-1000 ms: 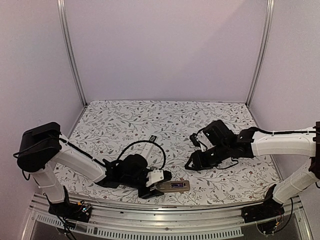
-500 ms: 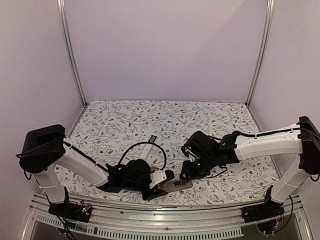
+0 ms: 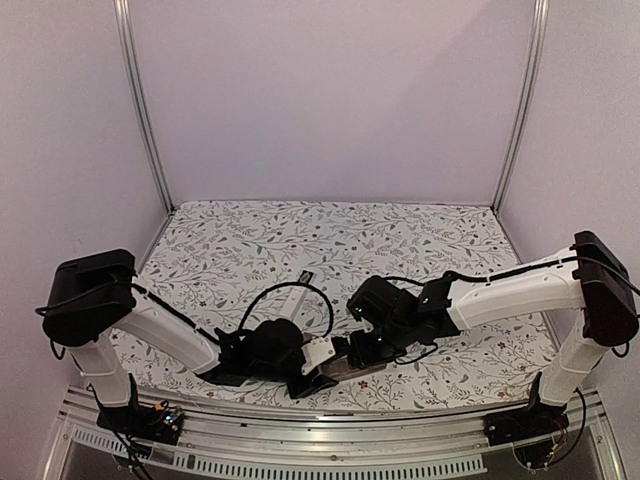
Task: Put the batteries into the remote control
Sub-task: Hold the remote control without batteries at the center of the board, then load the battery into the battery compartment.
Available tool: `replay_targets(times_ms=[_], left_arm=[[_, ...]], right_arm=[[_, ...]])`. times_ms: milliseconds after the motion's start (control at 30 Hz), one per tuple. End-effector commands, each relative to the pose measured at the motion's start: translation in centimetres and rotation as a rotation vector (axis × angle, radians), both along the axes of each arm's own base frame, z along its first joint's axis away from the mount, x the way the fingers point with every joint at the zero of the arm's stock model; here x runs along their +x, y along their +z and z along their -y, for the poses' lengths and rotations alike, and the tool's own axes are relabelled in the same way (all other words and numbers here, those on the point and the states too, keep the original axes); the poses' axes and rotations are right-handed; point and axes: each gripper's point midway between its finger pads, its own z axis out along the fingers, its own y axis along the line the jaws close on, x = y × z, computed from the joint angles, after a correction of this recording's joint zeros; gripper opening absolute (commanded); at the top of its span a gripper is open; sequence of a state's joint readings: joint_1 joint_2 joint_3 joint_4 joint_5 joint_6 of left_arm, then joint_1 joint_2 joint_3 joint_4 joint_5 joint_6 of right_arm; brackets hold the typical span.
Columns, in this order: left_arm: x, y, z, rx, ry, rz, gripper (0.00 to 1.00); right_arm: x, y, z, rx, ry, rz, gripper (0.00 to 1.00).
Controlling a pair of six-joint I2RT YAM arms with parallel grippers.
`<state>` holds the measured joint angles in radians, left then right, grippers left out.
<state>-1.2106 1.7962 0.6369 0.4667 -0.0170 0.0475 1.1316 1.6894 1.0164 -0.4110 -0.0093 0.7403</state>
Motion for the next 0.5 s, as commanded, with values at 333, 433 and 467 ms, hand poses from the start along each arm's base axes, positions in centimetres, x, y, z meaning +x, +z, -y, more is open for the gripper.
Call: replay_targets(times_ms=[333, 433, 467], left_arm=[[-0.2, -1.2, -0.7, 0.037, 0.003, -0.001, 0.44], [-0.3, -1.0, -0.6, 0.031, 0.001, 0.0, 0.45], [-0.3, -1.1, -0.5, 0.03, -0.001, 0.0, 0.45]], right_arm=[[0.9, -0.7, 0.0, -0.058, -0.003, 0.133, 0.2], [0.4, -0.7, -0.4, -0.049, 0.015, 0.14, 0.23], [0.3, -0.6, -0.7, -0.036, 0.021, 0.139, 0.23]])
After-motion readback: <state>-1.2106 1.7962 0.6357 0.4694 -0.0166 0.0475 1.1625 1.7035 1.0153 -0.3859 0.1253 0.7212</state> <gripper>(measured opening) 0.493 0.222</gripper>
